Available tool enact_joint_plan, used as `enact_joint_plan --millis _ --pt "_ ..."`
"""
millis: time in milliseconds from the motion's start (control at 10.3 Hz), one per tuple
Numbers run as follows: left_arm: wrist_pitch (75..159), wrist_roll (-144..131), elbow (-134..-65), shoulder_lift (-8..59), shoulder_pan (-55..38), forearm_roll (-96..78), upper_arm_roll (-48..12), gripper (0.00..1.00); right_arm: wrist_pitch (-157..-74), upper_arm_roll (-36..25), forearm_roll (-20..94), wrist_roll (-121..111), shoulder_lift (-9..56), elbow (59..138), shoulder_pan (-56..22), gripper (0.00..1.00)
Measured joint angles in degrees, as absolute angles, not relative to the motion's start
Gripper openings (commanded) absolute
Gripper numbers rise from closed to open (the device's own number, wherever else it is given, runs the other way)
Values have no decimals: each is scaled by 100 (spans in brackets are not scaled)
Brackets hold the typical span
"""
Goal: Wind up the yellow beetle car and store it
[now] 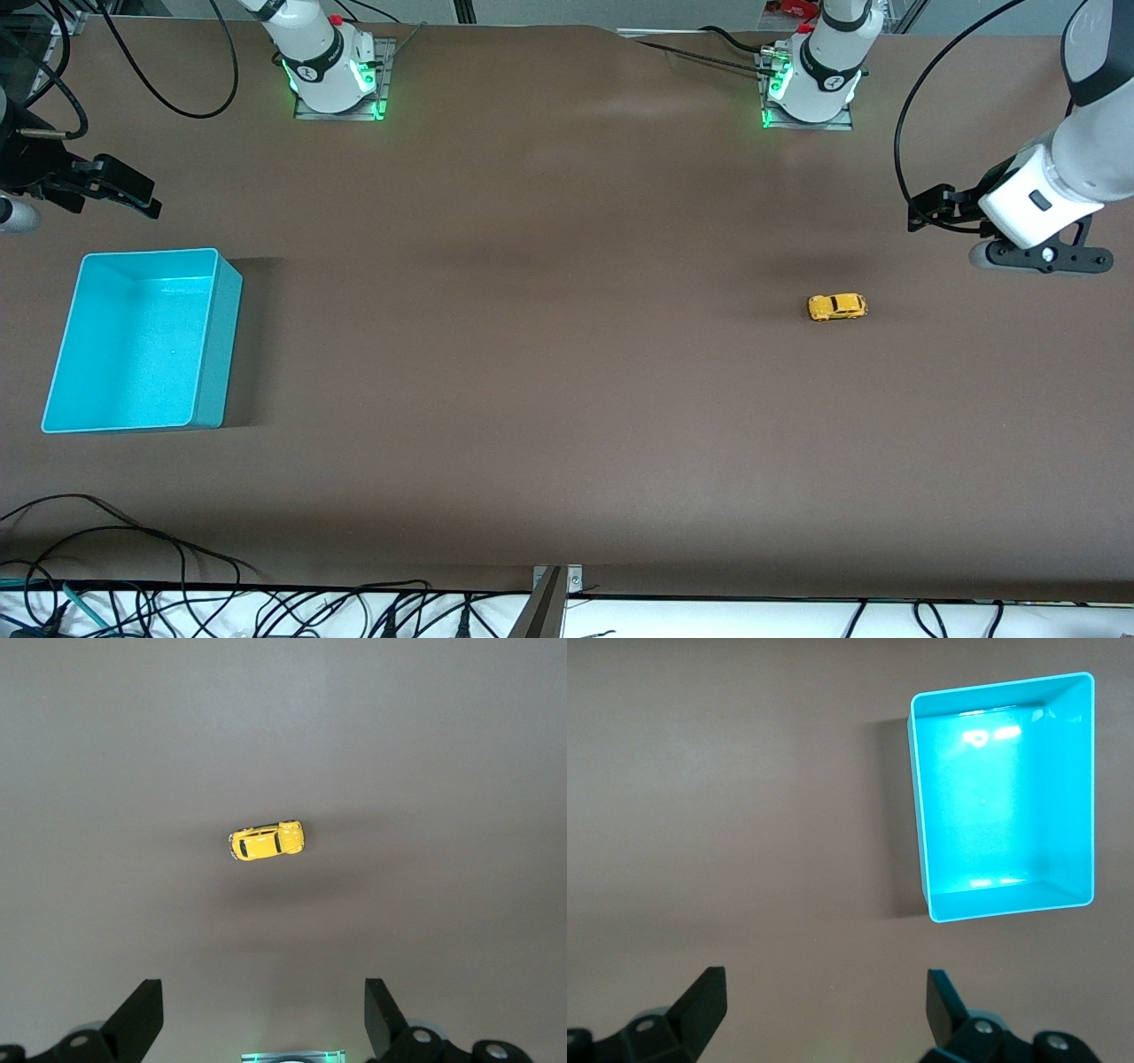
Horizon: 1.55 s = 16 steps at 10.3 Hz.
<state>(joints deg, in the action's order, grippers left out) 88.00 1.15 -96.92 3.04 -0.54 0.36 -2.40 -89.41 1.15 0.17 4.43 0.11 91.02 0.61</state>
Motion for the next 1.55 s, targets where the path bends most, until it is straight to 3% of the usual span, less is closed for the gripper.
enact_joint_plan --millis 1546 --pt "8872 -330 -9649 -631 -62 -25 -301 100 -8941 115 16 446 11 9101 62 100"
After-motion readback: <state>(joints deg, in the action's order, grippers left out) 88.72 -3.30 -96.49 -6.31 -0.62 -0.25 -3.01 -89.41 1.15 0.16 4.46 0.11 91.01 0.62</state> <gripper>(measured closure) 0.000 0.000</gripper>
